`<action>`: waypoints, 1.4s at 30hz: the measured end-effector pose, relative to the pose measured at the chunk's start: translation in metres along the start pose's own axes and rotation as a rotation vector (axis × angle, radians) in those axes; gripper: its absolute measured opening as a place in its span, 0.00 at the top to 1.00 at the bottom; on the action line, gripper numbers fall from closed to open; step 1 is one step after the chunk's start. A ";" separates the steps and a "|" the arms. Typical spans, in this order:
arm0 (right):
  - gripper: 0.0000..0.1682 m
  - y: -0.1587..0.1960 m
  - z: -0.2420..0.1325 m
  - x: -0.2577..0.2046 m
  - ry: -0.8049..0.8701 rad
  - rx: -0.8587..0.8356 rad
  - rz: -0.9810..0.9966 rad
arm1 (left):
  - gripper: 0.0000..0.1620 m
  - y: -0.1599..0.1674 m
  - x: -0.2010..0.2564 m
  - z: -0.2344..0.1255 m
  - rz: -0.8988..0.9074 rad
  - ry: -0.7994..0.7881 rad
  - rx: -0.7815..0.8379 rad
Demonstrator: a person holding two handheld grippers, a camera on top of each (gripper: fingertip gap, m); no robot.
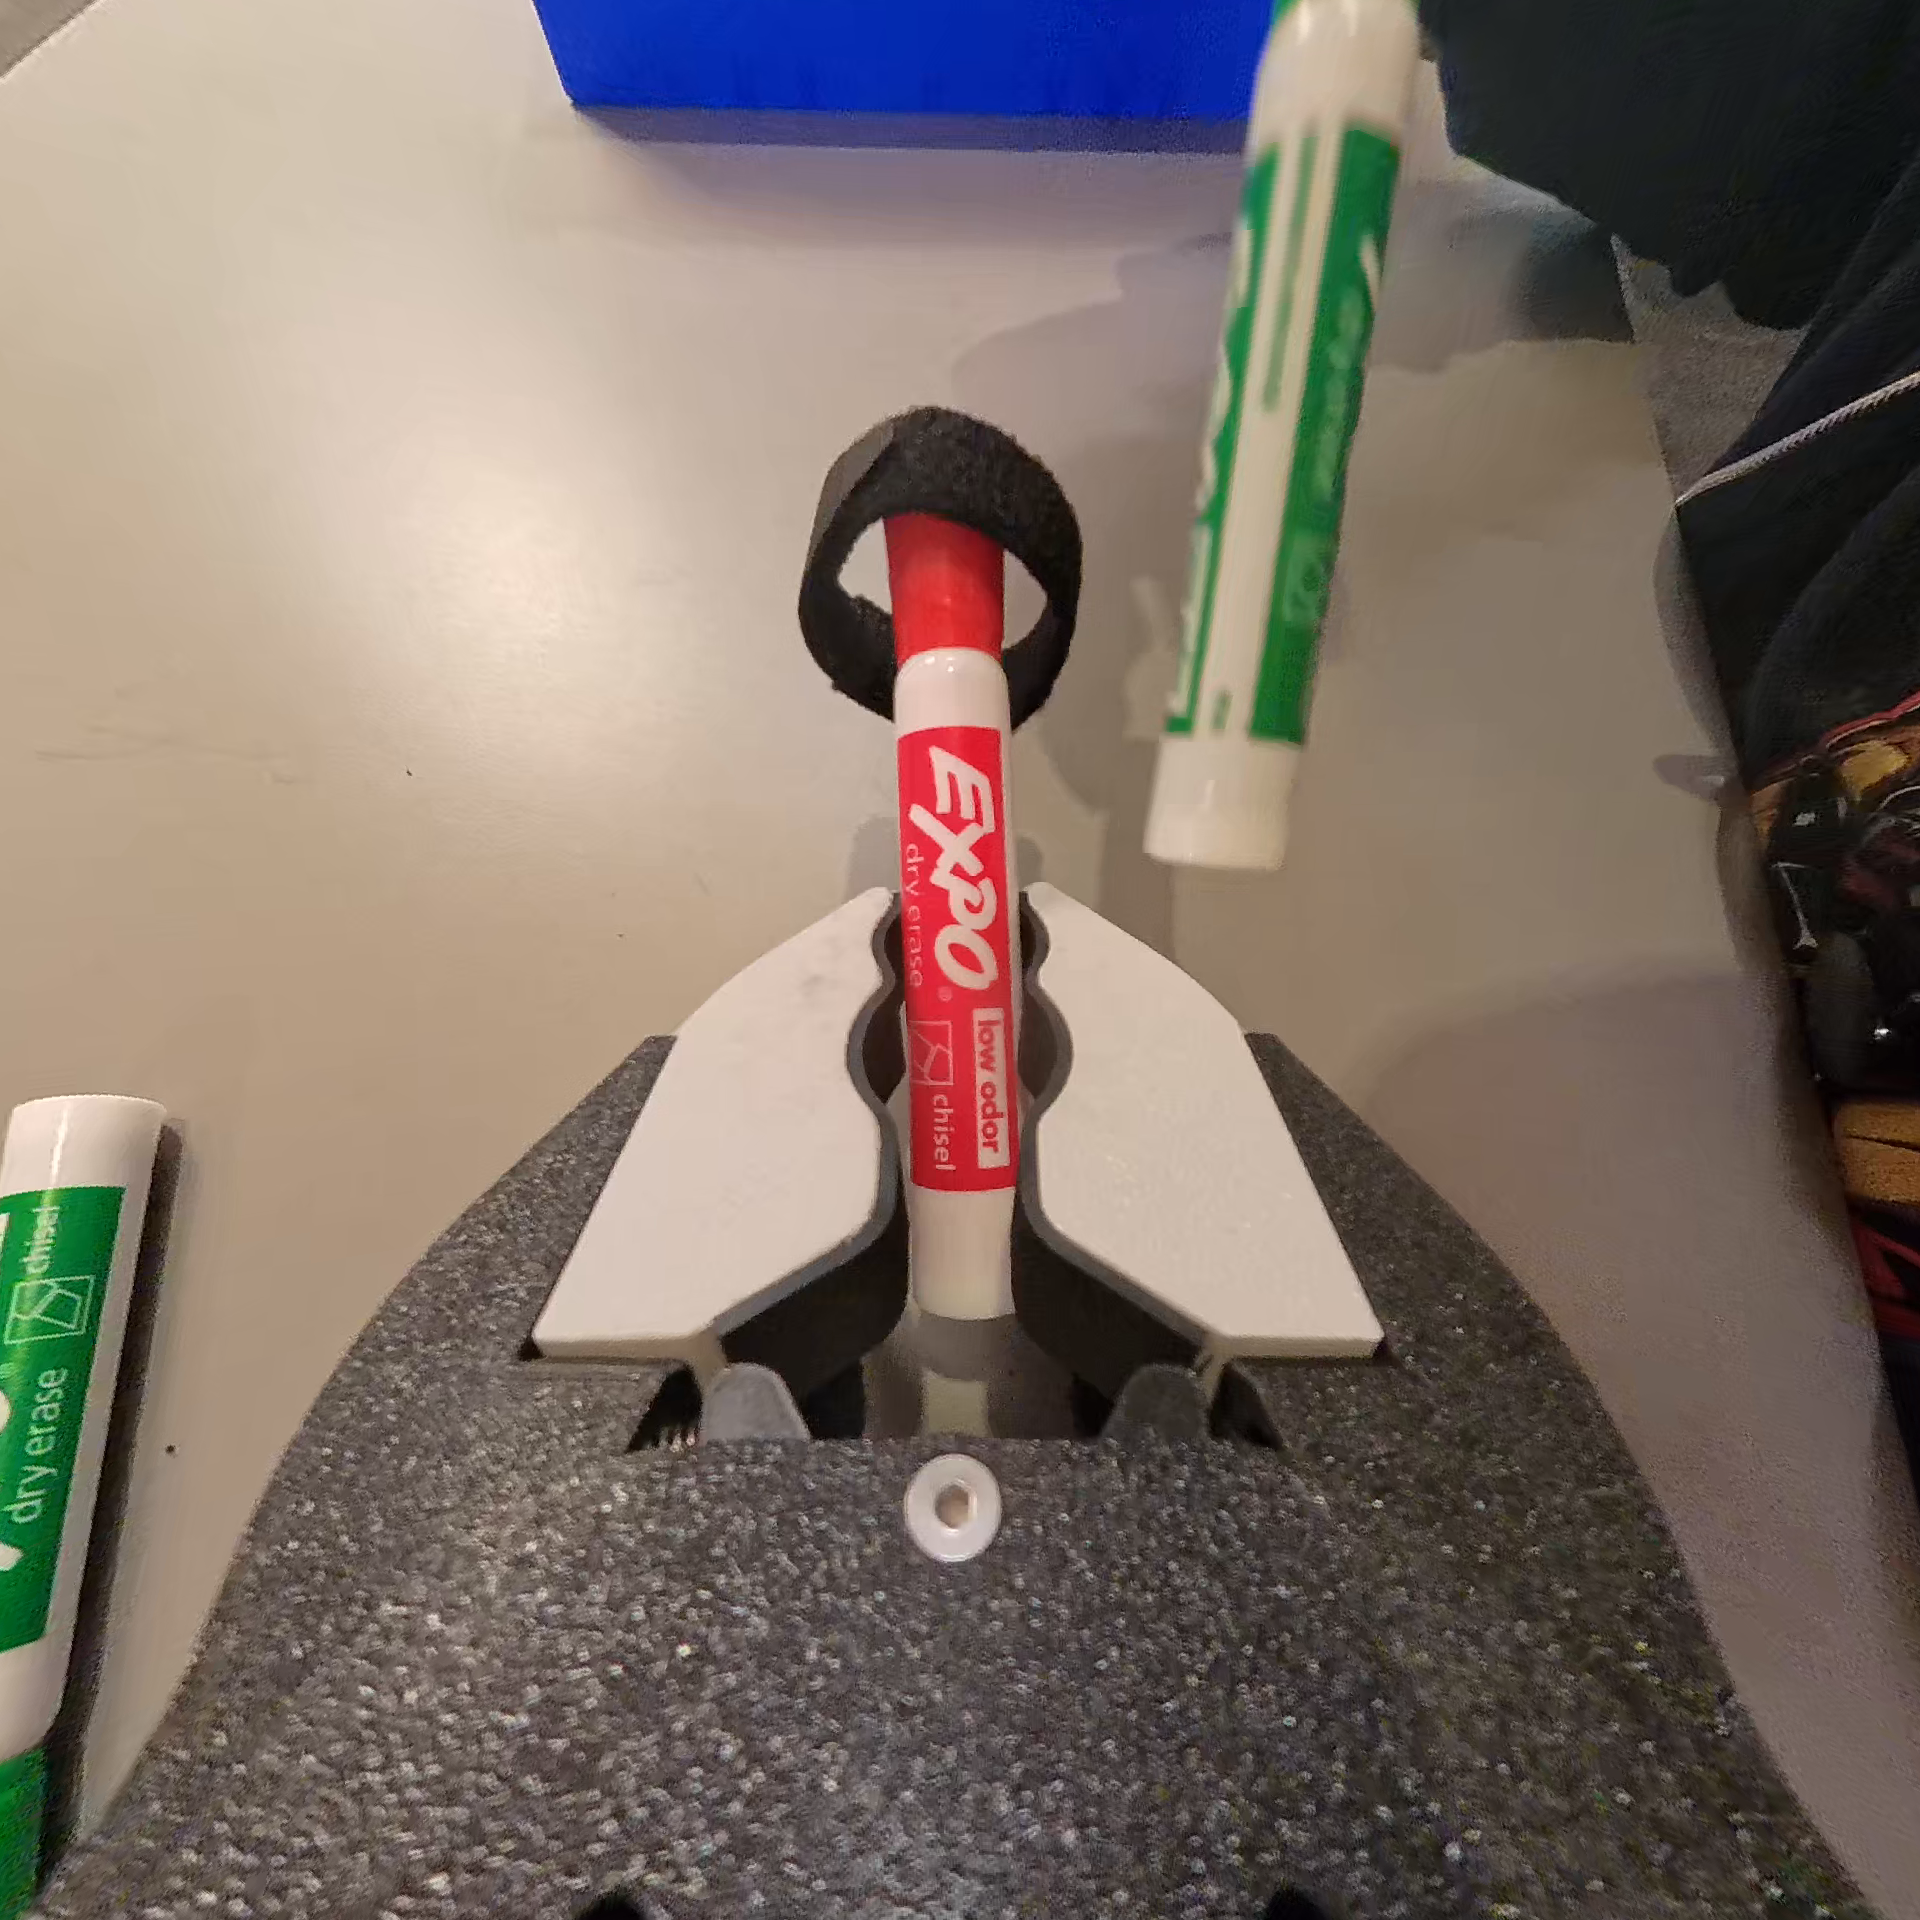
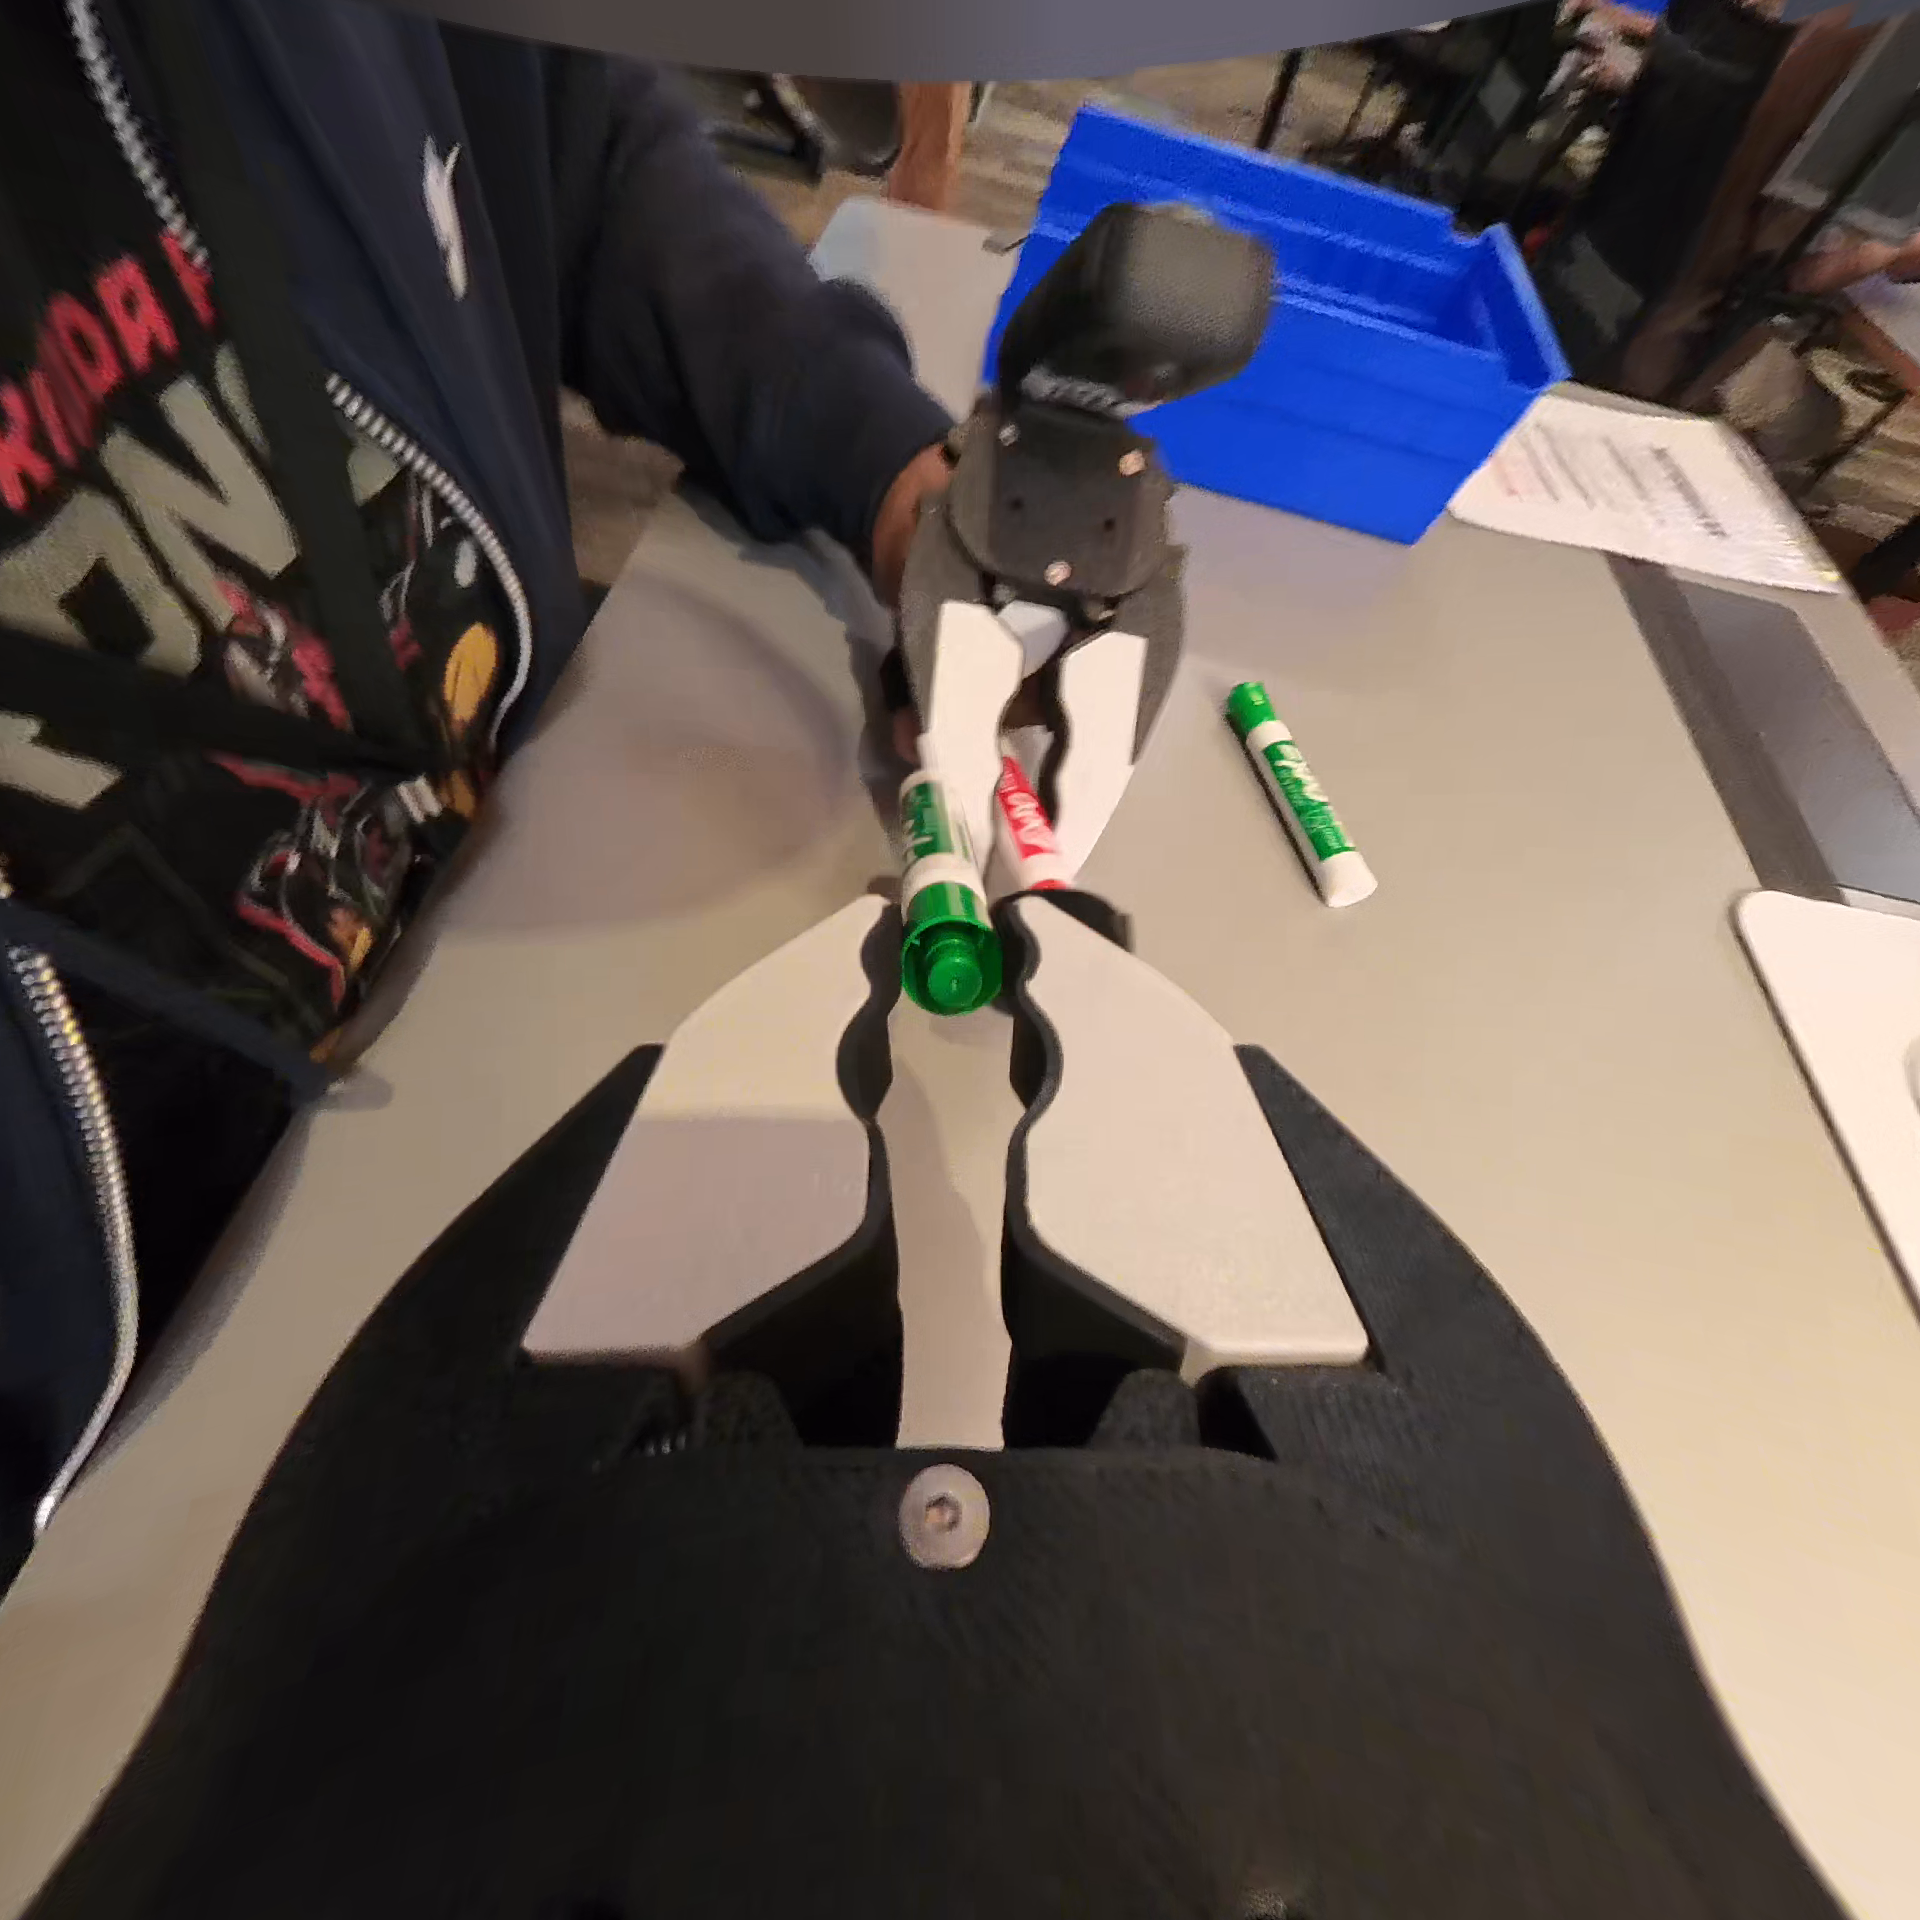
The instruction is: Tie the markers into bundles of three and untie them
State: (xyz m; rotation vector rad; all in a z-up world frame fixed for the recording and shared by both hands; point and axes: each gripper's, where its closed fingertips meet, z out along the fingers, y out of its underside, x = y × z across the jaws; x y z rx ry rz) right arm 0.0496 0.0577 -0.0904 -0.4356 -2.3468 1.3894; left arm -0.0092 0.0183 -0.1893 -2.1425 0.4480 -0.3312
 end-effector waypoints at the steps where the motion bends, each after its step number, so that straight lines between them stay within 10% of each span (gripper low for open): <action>1: 0.89 -0.003 -0.003 0.006 0.027 0.014 0.020 | 0.89 0.001 0.000 0.000 0.000 0.000 -0.005; 13: 0.89 -0.013 0.018 0.034 0.064 0.039 0.138 | 0.89 0.006 0.004 0.002 0.022 -0.007 -0.098; 21: 0.90 -0.019 -0.043 0.055 0.233 0.238 0.234 | 0.89 0.002 0.000 -0.009 -0.028 -0.006 -0.036; 30: 0.90 0.048 -0.076 0.055 0.457 0.198 0.399 | 0.89 0.009 -0.004 -0.004 -0.070 0.008 -0.066; 42: 0.95 0.011 -0.037 0.054 0.276 0.327 0.421 | 0.89 0.012 0.003 0.004 -0.104 0.036 -0.116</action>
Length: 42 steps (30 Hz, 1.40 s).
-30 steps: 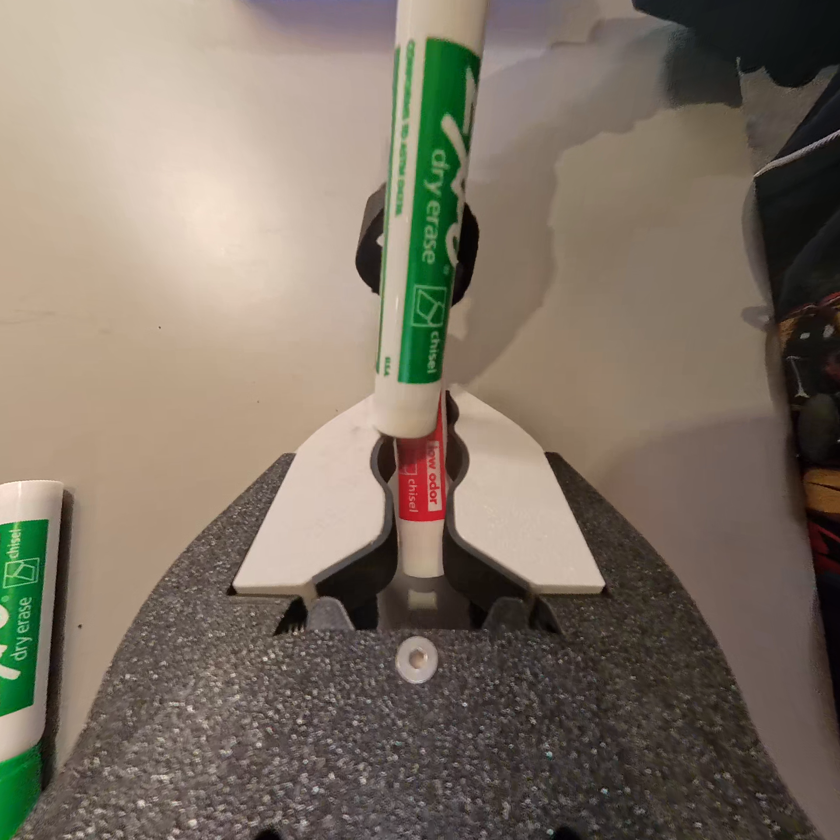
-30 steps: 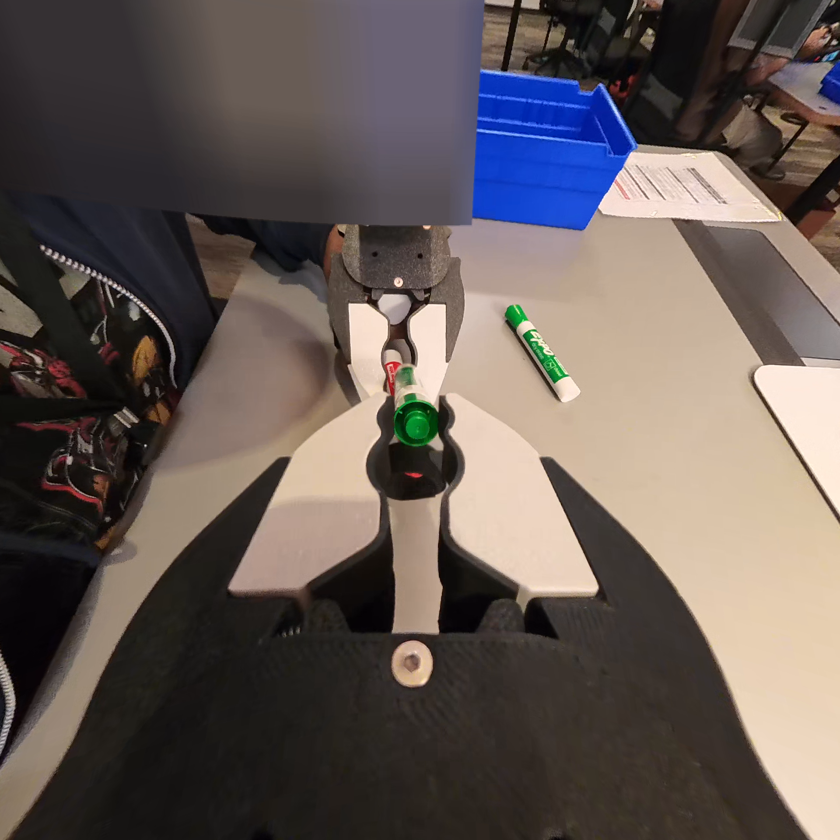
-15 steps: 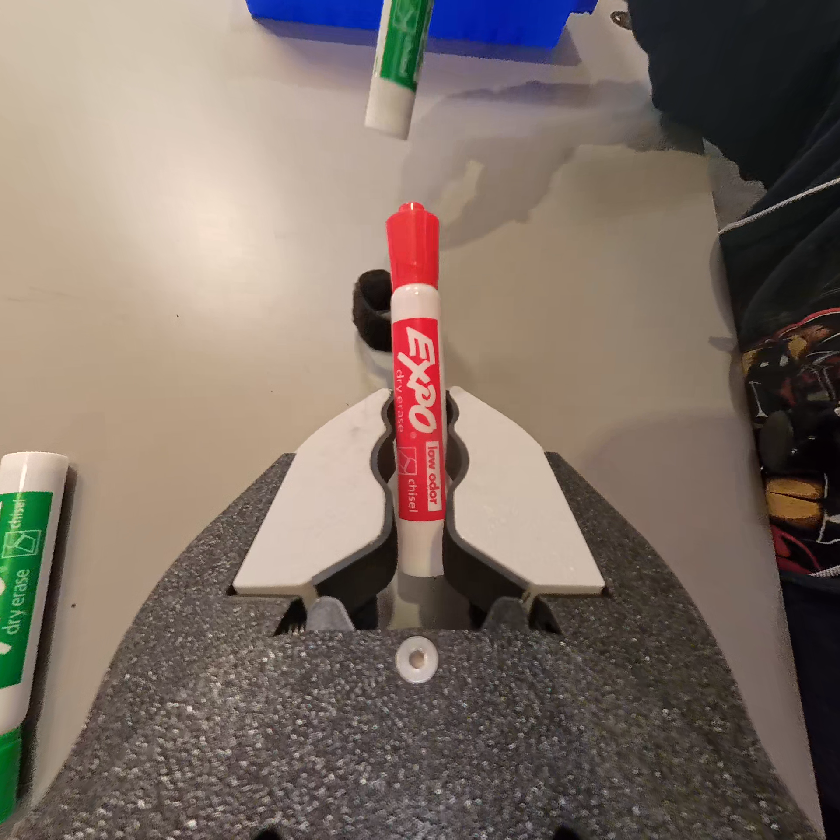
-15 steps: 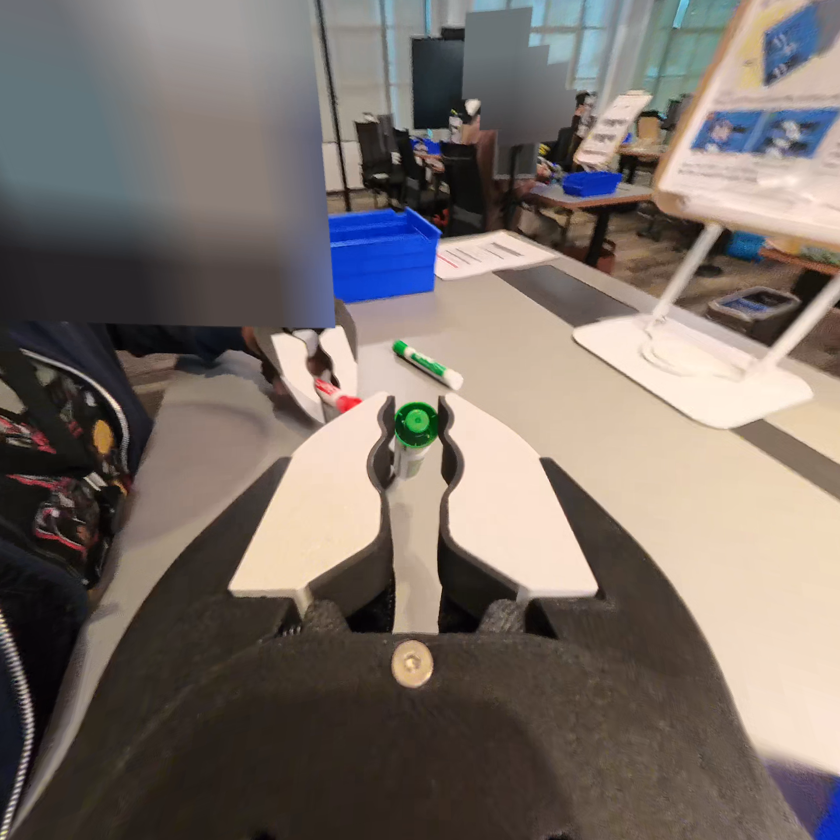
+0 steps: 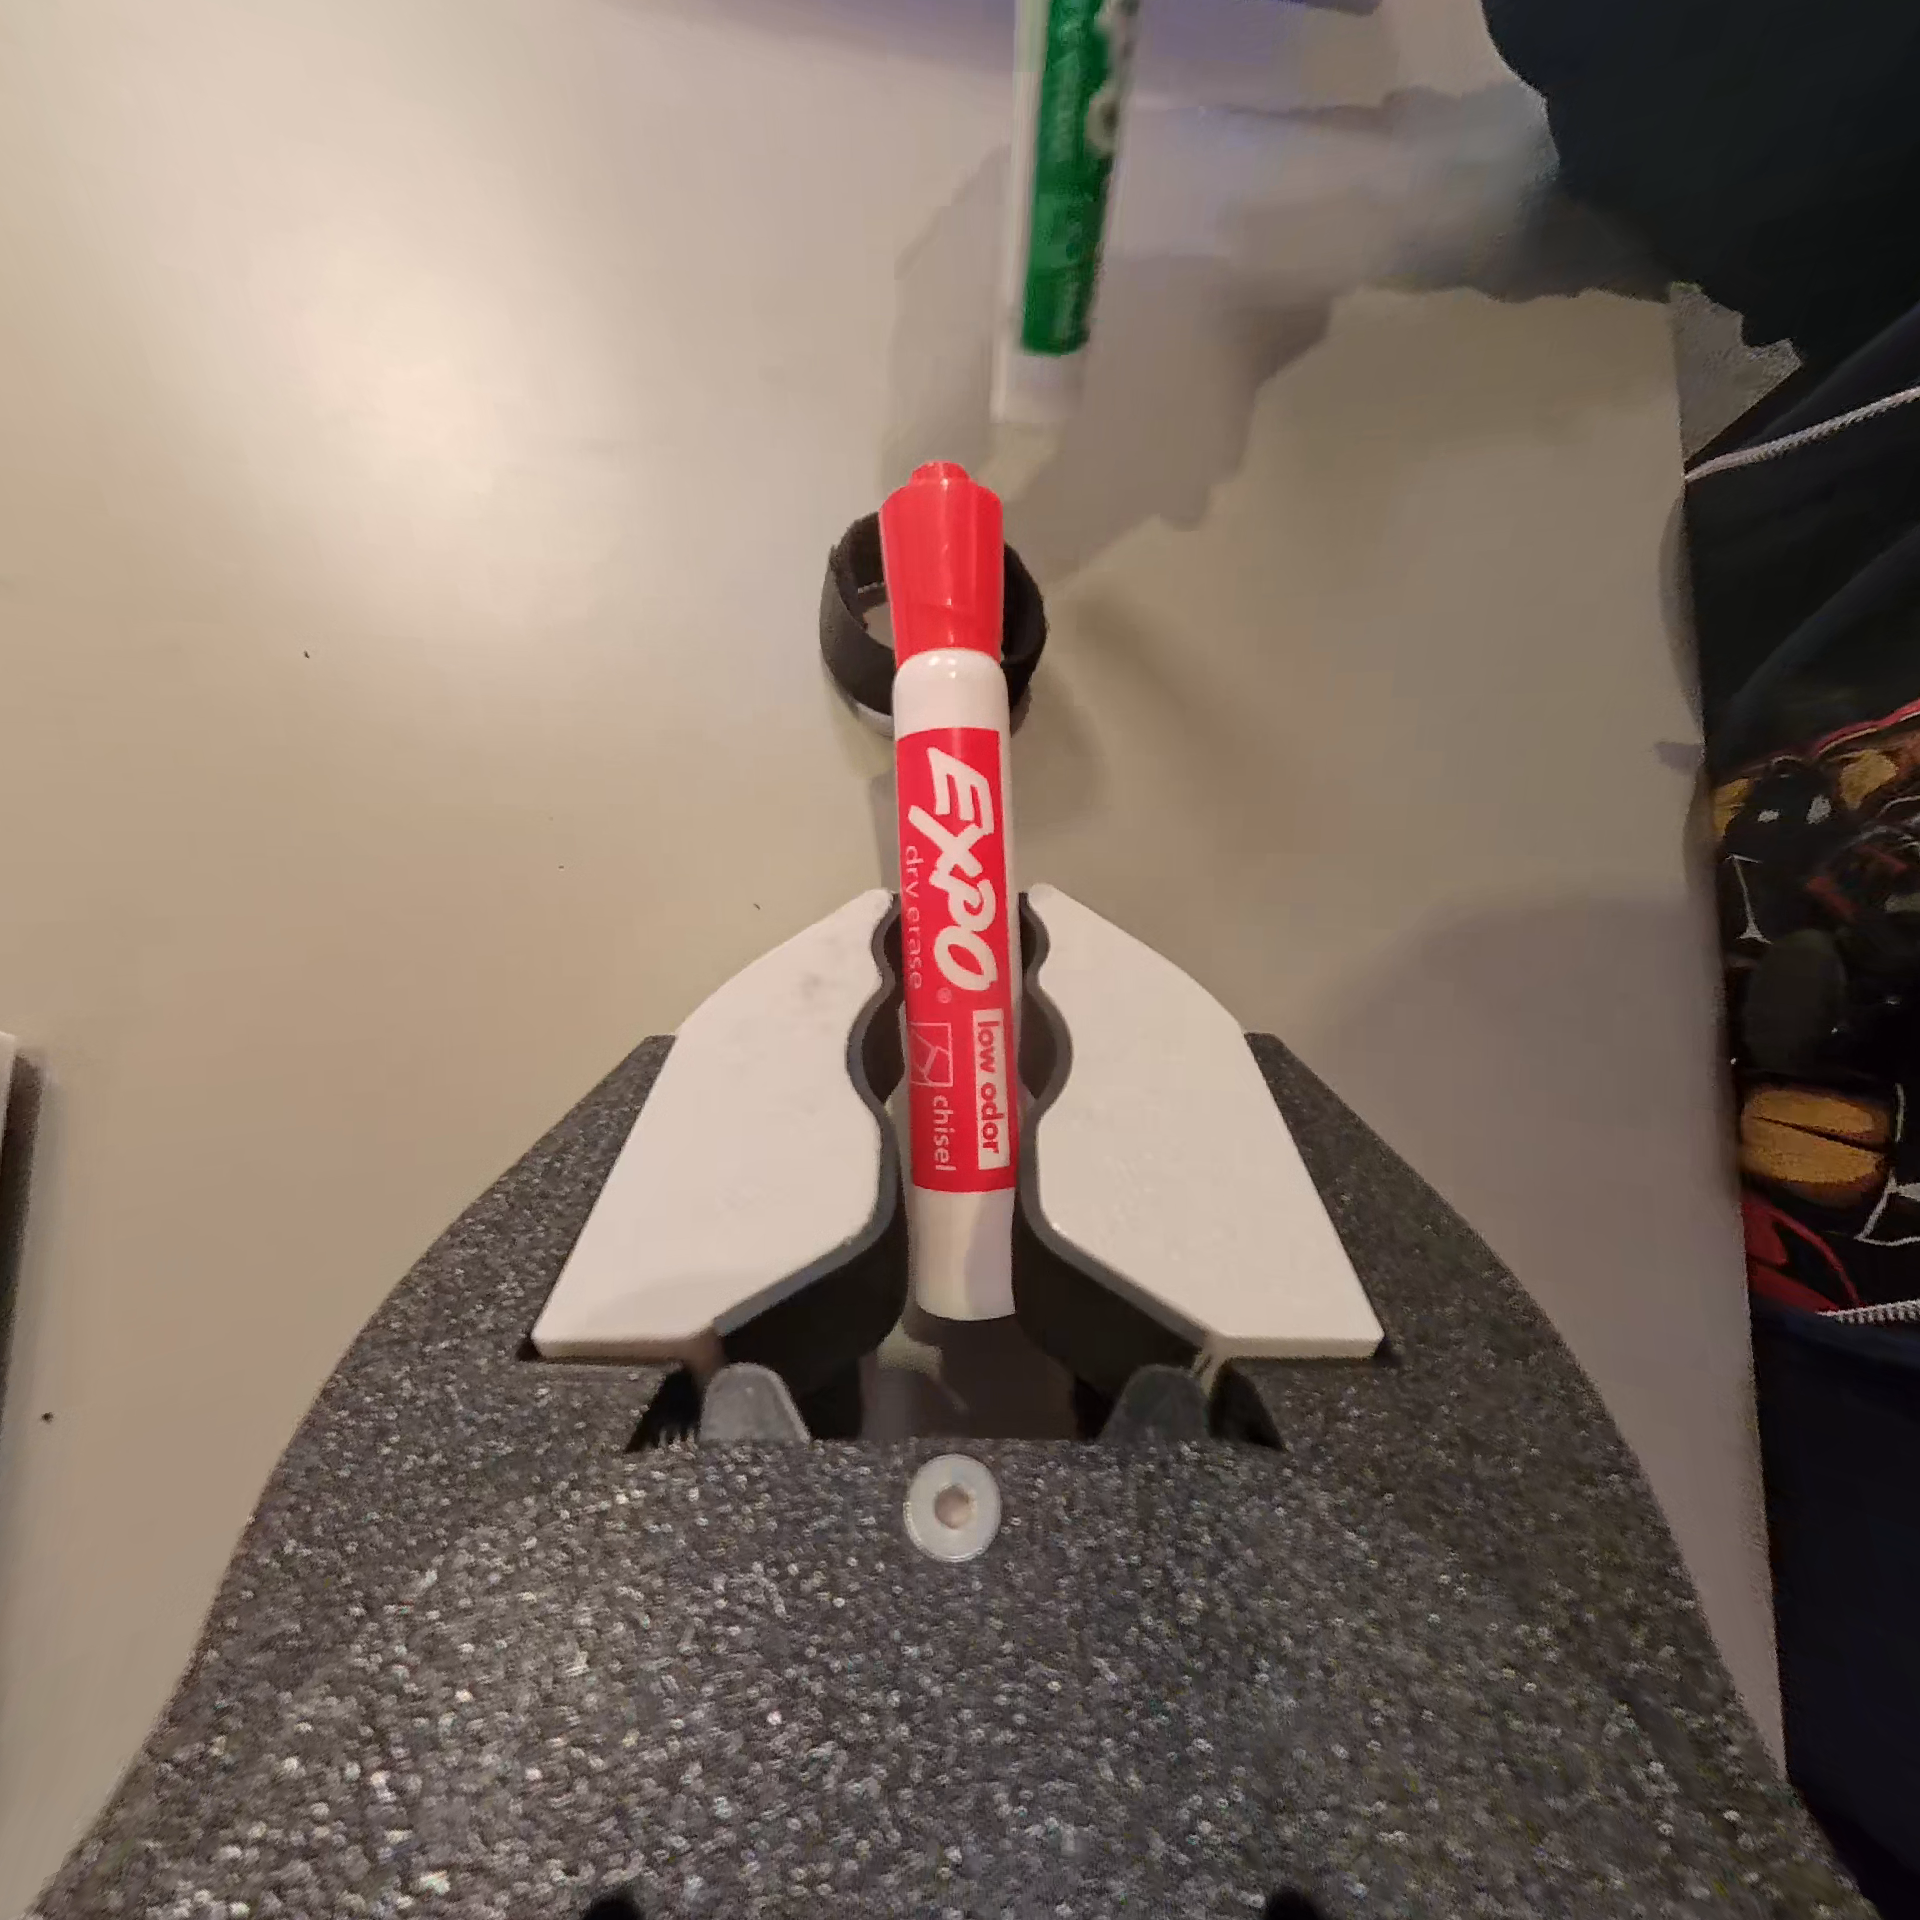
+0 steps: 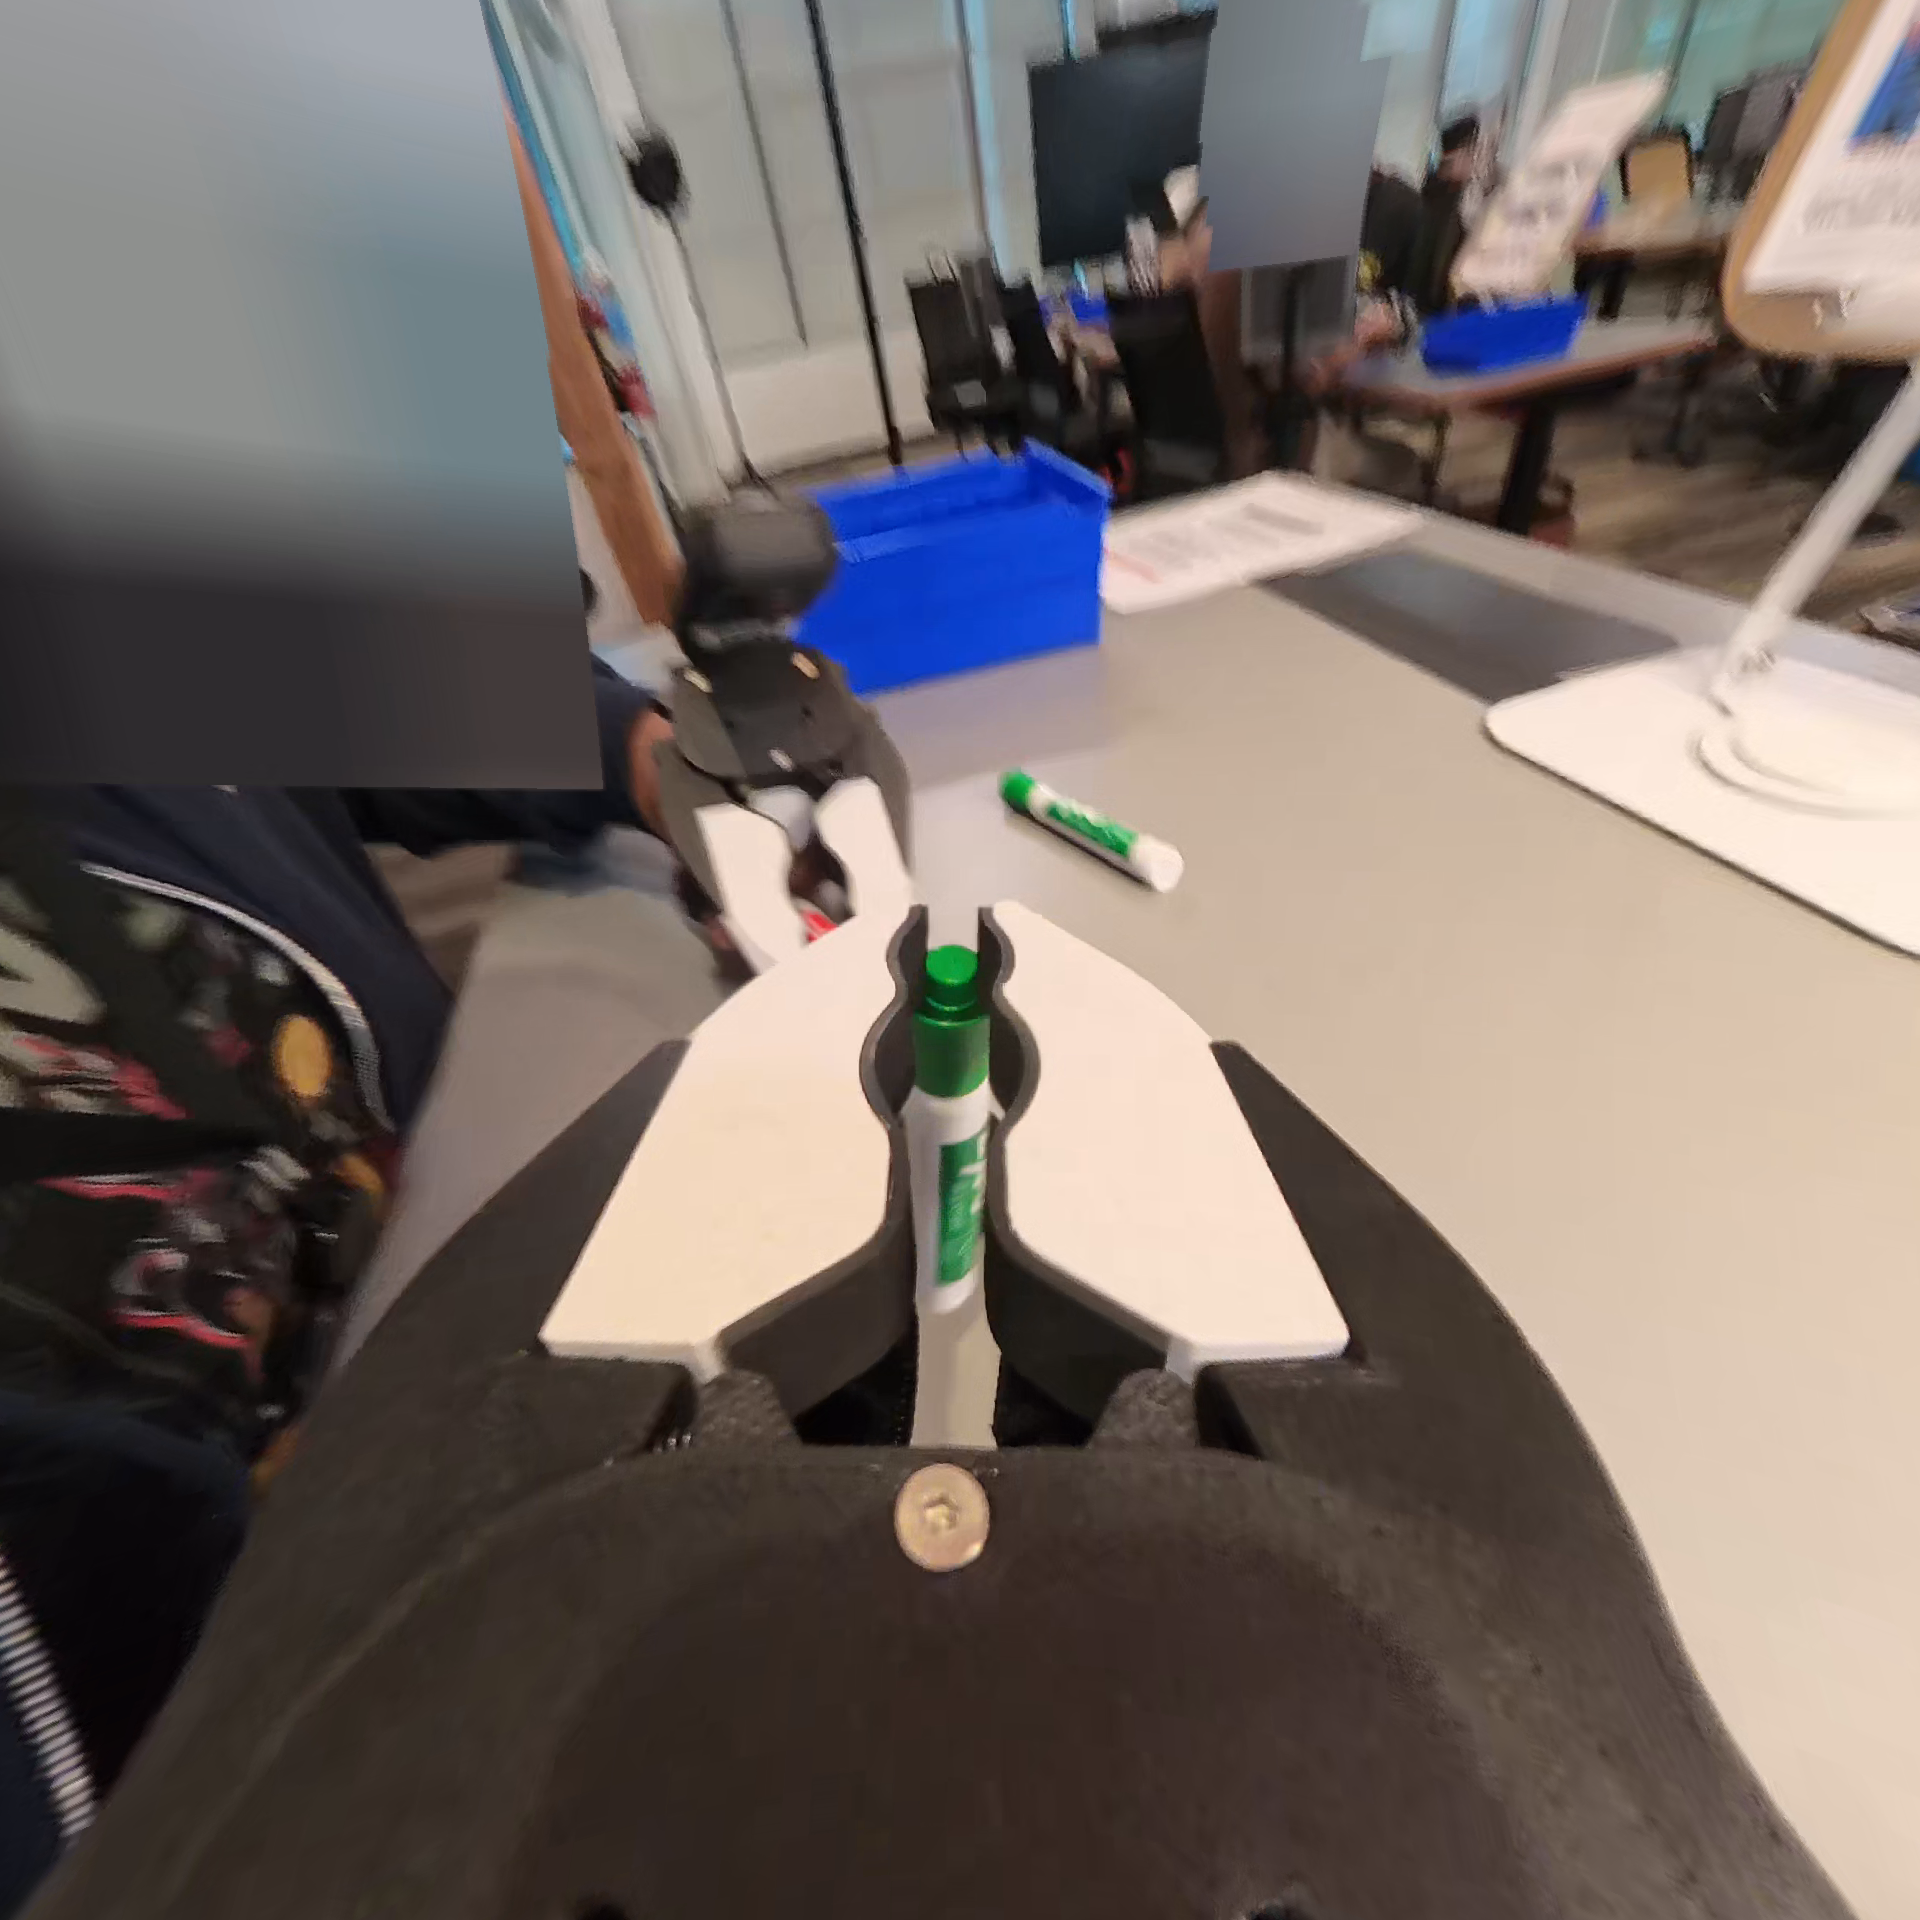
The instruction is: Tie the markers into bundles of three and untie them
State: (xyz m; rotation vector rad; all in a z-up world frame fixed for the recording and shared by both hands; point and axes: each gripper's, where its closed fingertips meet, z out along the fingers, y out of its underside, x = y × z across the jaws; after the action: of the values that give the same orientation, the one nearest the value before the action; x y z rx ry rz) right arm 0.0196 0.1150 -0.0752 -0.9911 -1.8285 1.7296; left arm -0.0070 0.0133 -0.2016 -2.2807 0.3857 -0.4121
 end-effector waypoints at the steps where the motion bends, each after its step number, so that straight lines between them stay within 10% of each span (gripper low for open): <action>1: 0.95 0.005 0.003 0.004 0.023 -0.025 -0.007 | 0.89 0.001 0.001 0.000 0.000 -0.002 -0.002; 19: 0.89 0.079 -0.044 0.028 0.163 -0.243 0.216 | 0.89 0.008 0.004 0.003 -0.001 0.026 -0.026; 30: 0.73 0.144 -0.045 0.041 0.108 -0.790 -0.329 | 0.89 0.013 0.009 0.001 0.012 0.029 -0.078; 42: 0.90 0.140 -0.043 0.015 0.079 -0.810 -0.256 | 0.89 0.027 0.013 -0.007 -0.024 0.037 -0.127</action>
State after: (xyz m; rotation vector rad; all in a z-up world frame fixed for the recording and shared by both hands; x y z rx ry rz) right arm 0.0699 0.1503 -0.2096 -1.0079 -2.5217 0.7670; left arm -0.0020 -0.0144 -0.2148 -2.4056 0.4142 -0.4540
